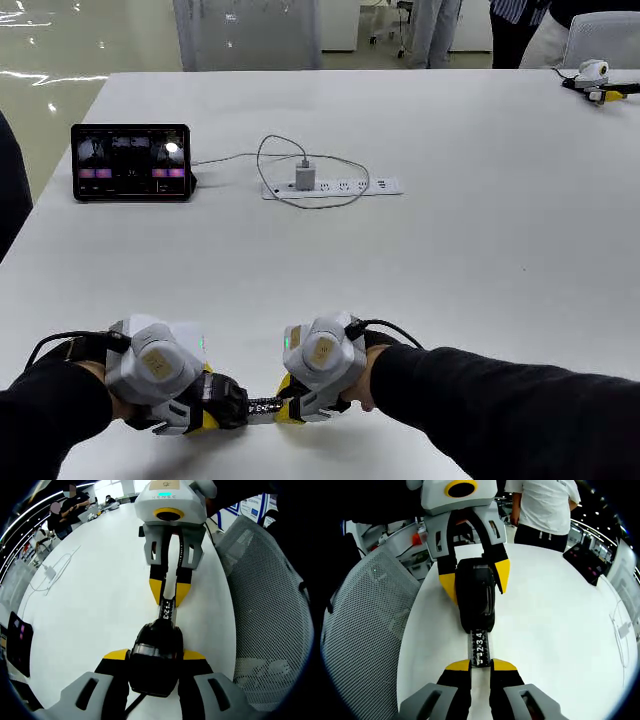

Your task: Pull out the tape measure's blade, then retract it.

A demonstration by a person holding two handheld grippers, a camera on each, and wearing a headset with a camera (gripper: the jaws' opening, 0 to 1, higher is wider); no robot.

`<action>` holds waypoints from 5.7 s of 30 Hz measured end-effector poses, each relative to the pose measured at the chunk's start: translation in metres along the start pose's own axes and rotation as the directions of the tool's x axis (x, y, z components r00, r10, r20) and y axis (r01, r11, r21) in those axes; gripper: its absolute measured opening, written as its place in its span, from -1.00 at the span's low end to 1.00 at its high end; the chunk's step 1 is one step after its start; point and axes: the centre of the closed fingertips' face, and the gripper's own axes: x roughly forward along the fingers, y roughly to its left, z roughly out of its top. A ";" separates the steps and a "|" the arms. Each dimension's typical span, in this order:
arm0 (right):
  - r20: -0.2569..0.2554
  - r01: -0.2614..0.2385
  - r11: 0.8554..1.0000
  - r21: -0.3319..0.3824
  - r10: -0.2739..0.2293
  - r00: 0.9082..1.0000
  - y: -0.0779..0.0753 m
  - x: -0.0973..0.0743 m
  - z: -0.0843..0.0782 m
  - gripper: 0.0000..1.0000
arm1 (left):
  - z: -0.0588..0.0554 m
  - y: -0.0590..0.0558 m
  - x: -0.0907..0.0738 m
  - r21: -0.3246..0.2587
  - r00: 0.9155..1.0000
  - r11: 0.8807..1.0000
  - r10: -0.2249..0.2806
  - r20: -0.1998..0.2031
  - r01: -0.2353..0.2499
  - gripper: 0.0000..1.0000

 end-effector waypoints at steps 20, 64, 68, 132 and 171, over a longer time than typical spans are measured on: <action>-0.016 0.002 1.000 0.014 -0.002 1.000 0.000 -0.009 -0.014 -0.82 | -0.001 0.000 0.001 0.003 1.000 1.000 0.000 -0.001 0.000 -0.36; -0.036 0.027 0.998 0.063 -0.025 0.999 0.000 -0.042 -0.055 -0.83 | 0.002 -0.002 0.002 0.009 1.000 1.000 0.000 0.000 0.000 -0.36; -0.036 0.029 0.997 0.072 -0.027 0.999 -0.001 -0.045 -0.060 -0.83 | 0.002 -0.002 0.002 0.010 1.000 1.000 0.000 -0.001 0.000 -0.36; -0.066 0.050 0.995 0.083 -0.044 0.997 -0.004 -0.077 -0.102 -0.83 | 0.002 0.000 0.003 -0.009 1.000 1.000 0.014 0.012 -0.014 -0.36; -0.081 0.074 0.990 0.117 -0.065 0.995 -0.005 -0.097 -0.128 -0.83 | 0.002 0.000 0.002 -0.016 1.000 1.000 0.021 0.014 -0.020 -0.36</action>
